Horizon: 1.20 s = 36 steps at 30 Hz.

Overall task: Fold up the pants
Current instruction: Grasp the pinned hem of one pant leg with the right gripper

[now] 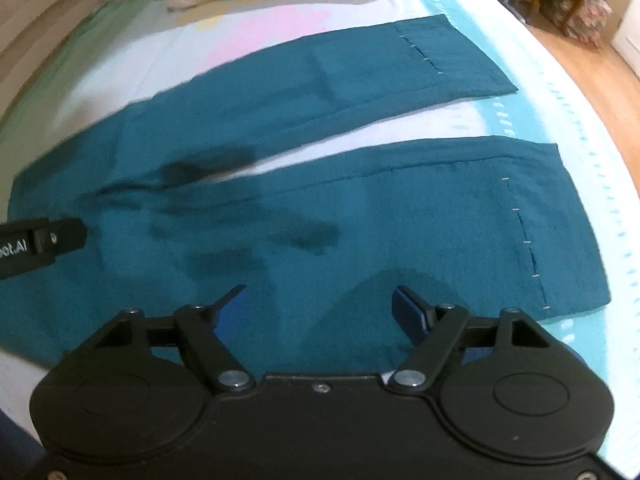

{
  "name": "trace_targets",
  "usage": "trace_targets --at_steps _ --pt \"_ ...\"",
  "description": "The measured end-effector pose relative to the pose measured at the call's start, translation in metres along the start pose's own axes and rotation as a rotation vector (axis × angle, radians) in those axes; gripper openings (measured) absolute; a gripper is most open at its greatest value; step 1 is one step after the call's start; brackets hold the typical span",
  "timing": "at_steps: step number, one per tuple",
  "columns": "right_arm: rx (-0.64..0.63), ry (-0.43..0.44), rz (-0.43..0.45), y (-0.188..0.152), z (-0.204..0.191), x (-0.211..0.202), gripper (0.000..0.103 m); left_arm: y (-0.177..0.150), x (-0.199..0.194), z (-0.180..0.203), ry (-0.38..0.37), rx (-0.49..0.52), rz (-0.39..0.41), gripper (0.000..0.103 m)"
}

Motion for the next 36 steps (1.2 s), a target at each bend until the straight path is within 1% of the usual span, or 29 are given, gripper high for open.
trace_targets --at_steps 2,4,5,7,11,14,15,19,22,26,27,29,32,36 --pt "0.022 0.008 -0.003 0.008 0.003 0.004 0.077 0.006 0.01 -0.003 0.01 0.008 -0.009 0.056" --pt "0.015 0.019 -0.015 0.016 0.005 0.01 0.075 0.013 0.023 -0.006 0.0 0.015 -0.027 0.056" --pt "-0.001 0.011 -0.021 0.023 0.005 0.014 0.069 0.016 0.03 -0.008 -0.011 0.012 -0.034 0.056" --pt "-0.031 -0.013 -0.037 0.036 0.005 0.023 0.063 0.024 0.043 -0.012 -0.01 0.001 -0.039 0.056" --pt "-0.036 -0.024 -0.076 0.075 0.006 0.048 0.062 0.042 0.072 -0.024 0.019 -0.018 -0.035 0.056" --pt "-0.016 -0.035 -0.089 0.107 0.008 0.069 0.062 0.057 0.098 -0.032 0.018 -0.056 -0.035 0.056" --pt "-0.005 -0.041 -0.089 0.123 0.008 0.078 0.062 0.06 0.106 -0.035 0.017 -0.066 -0.032 0.056" --pt "0.028 -0.065 -0.062 0.172 0.006 0.109 0.062 0.064 0.135 -0.044 0.01 -0.084 -0.037 0.056" --pt "0.067 -0.072 -0.046 0.21 0.001 0.137 0.062 0.063 0.153 -0.049 -0.014 -0.09 -0.064 0.056" --pt "0.128 -0.077 -0.021 0.256 -0.009 0.172 0.062 0.052 0.179 -0.052 0.032 -0.065 -0.138 0.056" --pt "0.143 -0.079 -0.001 0.269 -0.013 0.181 0.063 0.05 0.185 -0.054 0.029 -0.065 -0.149 0.057" --pt "0.155 -0.09 0.03 0.287 -0.018 0.192 0.063 0.05 0.184 -0.055 0.033 -0.071 -0.115 0.057" --pt "0.178 -0.129 0.06 0.311 -0.021 0.21 0.064 0.051 0.184 -0.054 0.036 -0.061 -0.123 0.058" --pt "0.221 -0.194 0.042 0.329 -0.021 0.238 0.064 0.052 0.183 -0.052 0.038 -0.062 -0.119 0.058"
Point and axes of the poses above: each gripper's, at about its wrist camera, not at the fingertips, and x roughly the way its jaws point, z to its right, y to its top, the point moved 6 cm from there along x, roughly the way its jaws point, and after that the axes turned 6 degrees about x, right-handed, at the moved point
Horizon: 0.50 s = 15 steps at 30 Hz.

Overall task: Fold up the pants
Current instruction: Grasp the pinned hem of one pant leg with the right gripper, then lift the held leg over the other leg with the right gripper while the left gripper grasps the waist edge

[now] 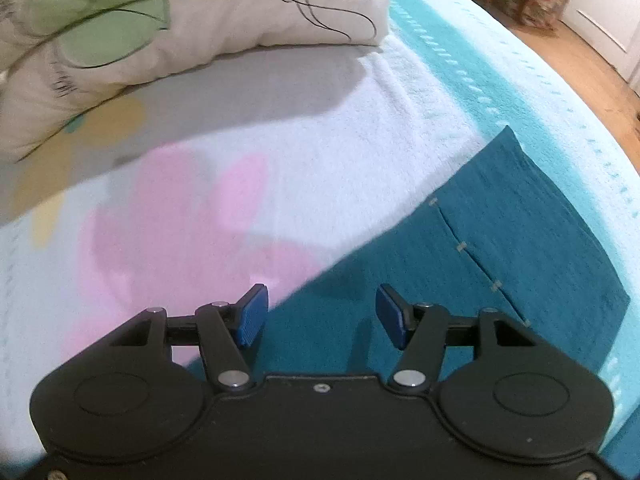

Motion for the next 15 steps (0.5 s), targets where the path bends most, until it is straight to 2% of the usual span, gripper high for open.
trace_targets --at_steps 3,5,7,8,9,15 --pt "0.039 -0.05 -0.055 0.0 0.008 0.019 0.062 0.001 0.0 0.001 0.0 0.005 0.001 0.058" --pt "0.074 -0.029 -0.051 0.002 0.012 0.019 0.061 0.003 0.001 -0.001 -0.007 -0.001 0.0 0.058" --pt "0.066 -0.033 -0.056 -0.001 0.019 0.016 0.042 0.004 0.001 -0.002 -0.015 -0.01 -0.001 0.058" --pt "0.05 -0.019 -0.064 -0.002 0.021 0.012 0.011 0.005 0.0 -0.002 -0.02 -0.013 0.0 0.057" --pt "0.053 0.001 -0.074 -0.004 0.026 0.009 0.009 0.006 0.0 -0.003 -0.029 -0.017 0.002 0.057" --pt "0.081 0.108 -0.073 -0.027 0.07 -0.028 0.008 0.013 -0.008 -0.008 -0.104 -0.054 0.034 0.056"
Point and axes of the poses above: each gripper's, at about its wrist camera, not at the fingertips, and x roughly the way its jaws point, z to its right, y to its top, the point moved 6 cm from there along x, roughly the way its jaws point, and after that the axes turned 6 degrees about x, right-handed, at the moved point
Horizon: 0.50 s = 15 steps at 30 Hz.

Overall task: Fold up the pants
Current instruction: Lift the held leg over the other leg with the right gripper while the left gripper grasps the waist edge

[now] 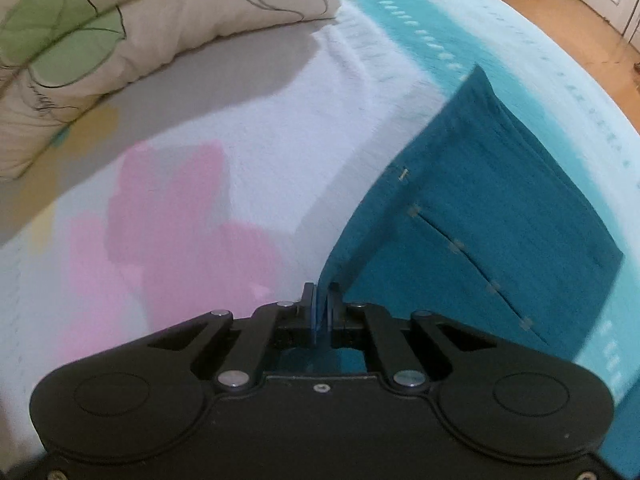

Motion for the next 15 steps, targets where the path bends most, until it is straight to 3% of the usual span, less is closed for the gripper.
trace_targets --at_steps 5,10,15 --pt "0.045 0.078 -0.009 -0.031 0.034 -0.022 0.009 0.006 -0.02 -0.002 -0.033 -0.023 0.066 0.056" --pt "0.075 0.138 0.035 -0.048 0.041 -0.027 0.01 0.017 -0.03 -0.007 -0.067 -0.06 0.109 0.057" --pt "0.133 0.182 0.094 -0.067 0.052 -0.02 0.01 0.042 -0.021 -0.008 -0.095 -0.133 0.093 0.056"
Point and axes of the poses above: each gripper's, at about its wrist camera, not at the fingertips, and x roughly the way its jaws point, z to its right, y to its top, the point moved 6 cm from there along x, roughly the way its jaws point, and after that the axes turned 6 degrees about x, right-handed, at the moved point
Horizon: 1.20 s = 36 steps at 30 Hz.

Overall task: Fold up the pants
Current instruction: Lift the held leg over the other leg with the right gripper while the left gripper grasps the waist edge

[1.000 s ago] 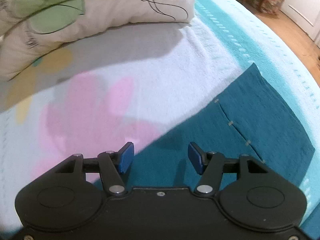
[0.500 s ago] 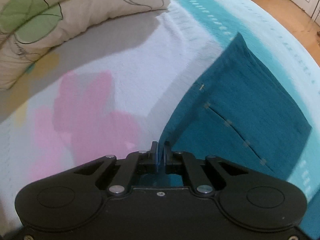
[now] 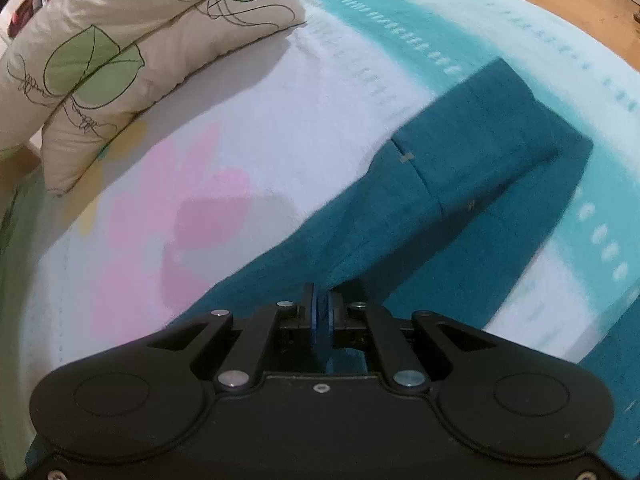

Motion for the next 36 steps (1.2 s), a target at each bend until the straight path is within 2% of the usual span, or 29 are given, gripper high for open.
trace_targets --at_steps 5,10,17,29,31,33,34,36 --pt "0.05 0.02 0.036 -0.008 0.015 0.009 0.009 0.019 0.024 0.006 0.014 -0.012 -0.031 0.056" --pt "0.029 0.025 0.017 -0.004 0.013 0.01 0.01 0.029 0.05 0.015 0.027 -0.02 -0.075 0.056" --pt "-0.025 0.024 0.011 -0.008 0.007 0.011 0.014 0.033 0.071 0.011 0.007 -0.105 -0.106 0.056" --pt "-0.05 0.02 0.018 -0.01 0.006 0.011 0.014 0.056 0.089 -0.007 0.053 -0.181 -0.086 0.056" --pt "-0.053 0.021 0.02 -0.01 0.006 0.011 0.014 0.058 0.092 -0.011 0.053 -0.189 -0.078 0.047" --pt "-0.044 0.029 0.016 -0.01 0.007 0.012 0.014 0.058 0.093 -0.013 0.102 -0.154 -0.085 0.015" --pt "-0.038 0.036 0.012 -0.01 0.008 0.012 0.014 0.058 0.09 -0.014 0.125 -0.129 -0.083 0.013" --pt "-0.025 0.049 0.004 -0.009 0.011 0.011 0.013 0.057 0.08 -0.011 0.111 -0.102 -0.057 0.004"
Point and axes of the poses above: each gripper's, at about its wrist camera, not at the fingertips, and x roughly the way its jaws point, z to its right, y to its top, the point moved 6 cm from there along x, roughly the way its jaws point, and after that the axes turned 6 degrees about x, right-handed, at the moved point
